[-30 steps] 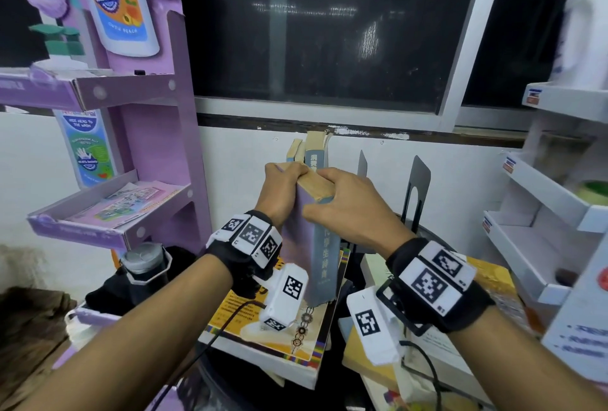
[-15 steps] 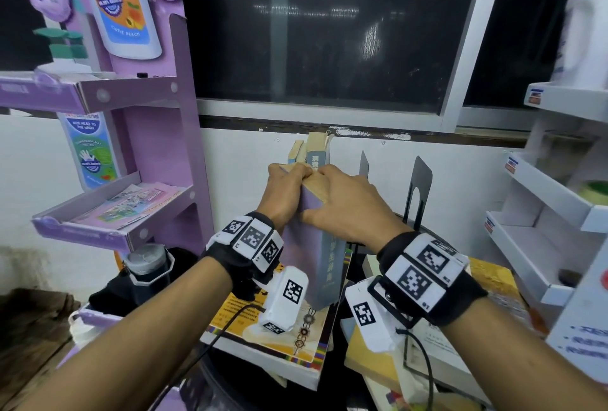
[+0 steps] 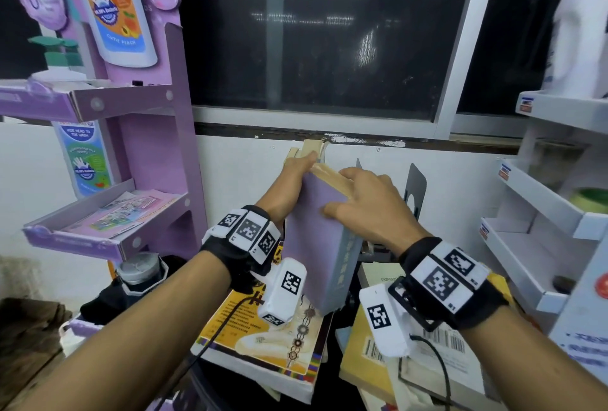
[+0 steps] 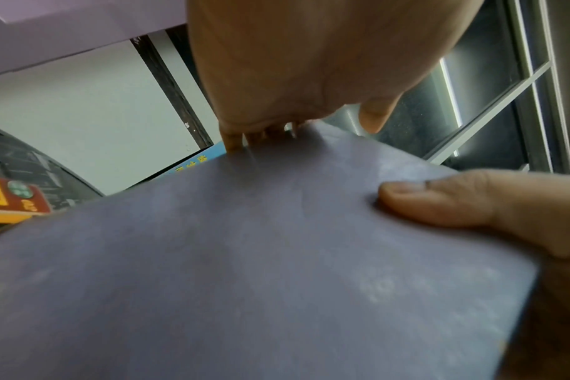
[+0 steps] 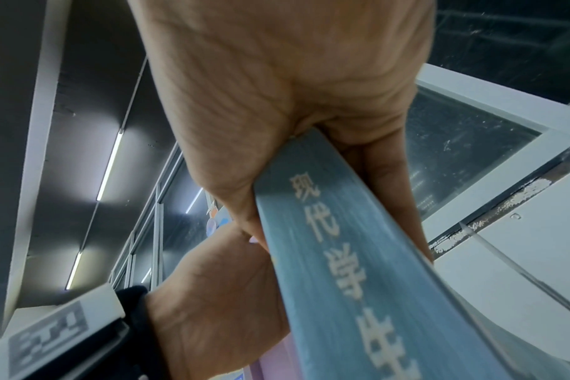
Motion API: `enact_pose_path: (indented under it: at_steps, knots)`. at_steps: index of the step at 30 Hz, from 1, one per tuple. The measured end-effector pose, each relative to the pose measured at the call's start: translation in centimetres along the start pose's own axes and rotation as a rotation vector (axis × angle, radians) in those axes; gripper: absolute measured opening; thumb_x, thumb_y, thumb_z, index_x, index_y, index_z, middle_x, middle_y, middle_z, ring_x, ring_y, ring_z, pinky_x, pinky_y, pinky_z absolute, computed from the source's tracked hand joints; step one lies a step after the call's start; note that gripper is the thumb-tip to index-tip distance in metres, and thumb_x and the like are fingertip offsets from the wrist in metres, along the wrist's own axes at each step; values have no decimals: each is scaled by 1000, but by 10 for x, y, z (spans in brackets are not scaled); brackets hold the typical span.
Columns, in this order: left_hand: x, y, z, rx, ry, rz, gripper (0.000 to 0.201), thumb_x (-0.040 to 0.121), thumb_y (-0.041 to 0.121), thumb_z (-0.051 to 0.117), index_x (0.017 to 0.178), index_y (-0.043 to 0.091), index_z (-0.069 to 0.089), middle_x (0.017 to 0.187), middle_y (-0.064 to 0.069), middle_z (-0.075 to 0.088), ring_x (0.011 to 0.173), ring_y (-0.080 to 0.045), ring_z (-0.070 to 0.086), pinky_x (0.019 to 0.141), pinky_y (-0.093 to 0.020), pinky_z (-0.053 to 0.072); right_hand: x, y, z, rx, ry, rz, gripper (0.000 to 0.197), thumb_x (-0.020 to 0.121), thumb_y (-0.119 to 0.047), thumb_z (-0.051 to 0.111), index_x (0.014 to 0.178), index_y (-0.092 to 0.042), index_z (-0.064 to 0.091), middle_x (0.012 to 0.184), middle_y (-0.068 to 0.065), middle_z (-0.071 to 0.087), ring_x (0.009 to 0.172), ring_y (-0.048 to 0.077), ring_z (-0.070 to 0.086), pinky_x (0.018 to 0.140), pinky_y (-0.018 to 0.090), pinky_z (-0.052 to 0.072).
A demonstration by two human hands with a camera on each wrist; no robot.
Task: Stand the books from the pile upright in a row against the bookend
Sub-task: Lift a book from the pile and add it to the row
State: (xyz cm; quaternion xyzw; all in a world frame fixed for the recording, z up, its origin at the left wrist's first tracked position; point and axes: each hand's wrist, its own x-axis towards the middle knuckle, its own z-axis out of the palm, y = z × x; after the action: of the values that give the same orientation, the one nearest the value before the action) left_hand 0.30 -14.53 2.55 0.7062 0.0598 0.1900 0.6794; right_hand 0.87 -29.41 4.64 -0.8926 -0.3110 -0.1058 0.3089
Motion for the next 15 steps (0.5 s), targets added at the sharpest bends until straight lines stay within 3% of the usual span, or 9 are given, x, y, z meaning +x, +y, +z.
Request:
enact_pose_path:
  at_steps: [2, 4, 6, 9, 12, 15]
  knots:
    - [6, 5, -2, 3, 34, 41, 31, 102, 31, 36, 88, 16, 60, 79, 9, 67, 66, 11, 62, 60, -6, 44, 3, 5, -6, 9, 20, 9, 35, 74, -32, 70, 105, -17, 63, 91, 5, 65, 93, 27, 58, 77, 36, 53]
    - [13, 9, -4, 55, 120, 66, 30, 100, 34, 40, 105, 11, 58, 103, 0, 63, 96, -3, 61, 80, -19, 42, 7, 10, -12, 17, 30, 25, 38, 74, -32, 71, 106, -13, 63, 94, 6, 66, 94, 27, 59, 80, 39, 54]
    - [25, 6, -8, 123, 191, 90, 33, 97, 34, 47, 117, 10, 55, 113, -2, 58, 108, -17, 54, 88, -29, 39, 11, 16, -17, 25, 45, 40, 40, 74, -32, 72, 107, -11, 64, 97, 7, 67, 94, 27, 61, 81, 39, 54]
    - [38, -1, -15, 210, 225, 95, 35, 94, 31, 52, 124, 11, 53, 121, -4, 59, 109, -19, 54, 87, -29, 39, 18, 23, -23, -18, 68, 62, 38, 75, -31, 72, 107, -12, 65, 100, 6, 67, 94, 27, 57, 80, 35, 51]
    - [48, -10, -19, 241, 262, 74, 37, 94, 30, 52, 127, 13, 53, 124, -5, 57, 107, -18, 52, 80, -27, 36, 27, 32, -23, -19, 73, 102, 36, 75, -30, 71, 106, -13, 64, 101, 6, 64, 89, 24, 47, 80, 38, 49]
    - [56, -18, -20, 238, 271, 71, 39, 93, 29, 54, 129, 14, 51, 126, -6, 57, 108, -21, 56, 72, -26, 40, 40, 40, -18, -43, 72, 140, 34, 73, -32, 70, 102, -15, 63, 99, 6, 62, 91, 24, 48, 78, 37, 51]
